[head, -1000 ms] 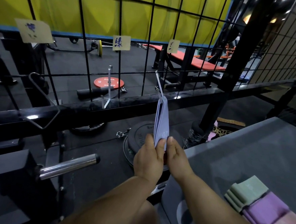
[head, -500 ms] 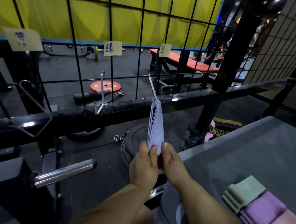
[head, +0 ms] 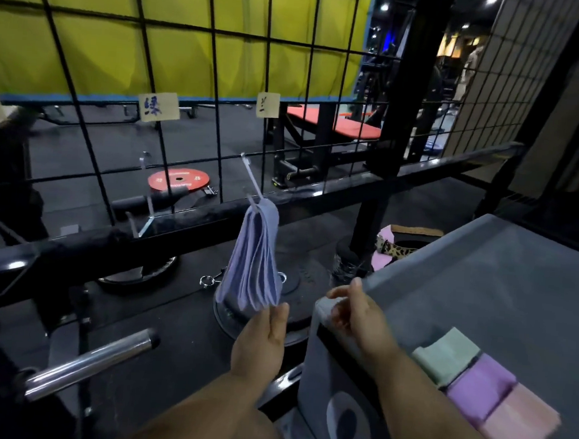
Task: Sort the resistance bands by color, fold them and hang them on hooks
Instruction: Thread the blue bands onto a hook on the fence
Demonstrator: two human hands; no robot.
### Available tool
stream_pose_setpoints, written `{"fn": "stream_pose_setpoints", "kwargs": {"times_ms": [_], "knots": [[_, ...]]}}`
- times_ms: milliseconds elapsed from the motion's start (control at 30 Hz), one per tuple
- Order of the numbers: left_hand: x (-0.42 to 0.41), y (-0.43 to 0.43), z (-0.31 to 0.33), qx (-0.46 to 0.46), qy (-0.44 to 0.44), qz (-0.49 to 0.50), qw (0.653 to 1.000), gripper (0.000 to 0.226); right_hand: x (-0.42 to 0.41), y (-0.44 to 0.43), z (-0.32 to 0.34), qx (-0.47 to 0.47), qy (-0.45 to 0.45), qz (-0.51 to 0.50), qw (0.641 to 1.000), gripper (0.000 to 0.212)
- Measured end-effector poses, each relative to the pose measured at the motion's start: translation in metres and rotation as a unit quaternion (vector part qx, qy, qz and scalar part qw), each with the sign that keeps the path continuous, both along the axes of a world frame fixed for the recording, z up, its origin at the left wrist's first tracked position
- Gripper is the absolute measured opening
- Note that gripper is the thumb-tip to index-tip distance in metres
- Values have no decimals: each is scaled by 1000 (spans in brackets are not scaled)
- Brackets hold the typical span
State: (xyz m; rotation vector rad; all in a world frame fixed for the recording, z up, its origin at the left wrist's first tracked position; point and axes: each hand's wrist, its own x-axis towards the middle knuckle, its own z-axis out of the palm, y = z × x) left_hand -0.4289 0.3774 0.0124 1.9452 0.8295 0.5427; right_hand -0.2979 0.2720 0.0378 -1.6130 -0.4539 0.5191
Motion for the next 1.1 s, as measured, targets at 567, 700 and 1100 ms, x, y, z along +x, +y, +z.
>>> {"fn": "stream_pose_setpoints", "kwargs": {"times_ms": [567, 700, 1100], "knots": [[108, -79, -7, 88, 151, -272, 946, 20, 66, -145, -8, -383, -219, -47, 896, 21], [120, -100, -18, 109, 167, -311, 929, 30, 69, -151, -18, -430, -201, -24, 880, 26], [129, -119, -6, 108, 150, -309, 933, 43, 74, -153, -24, -413, -234, -54, 878, 24]]}}
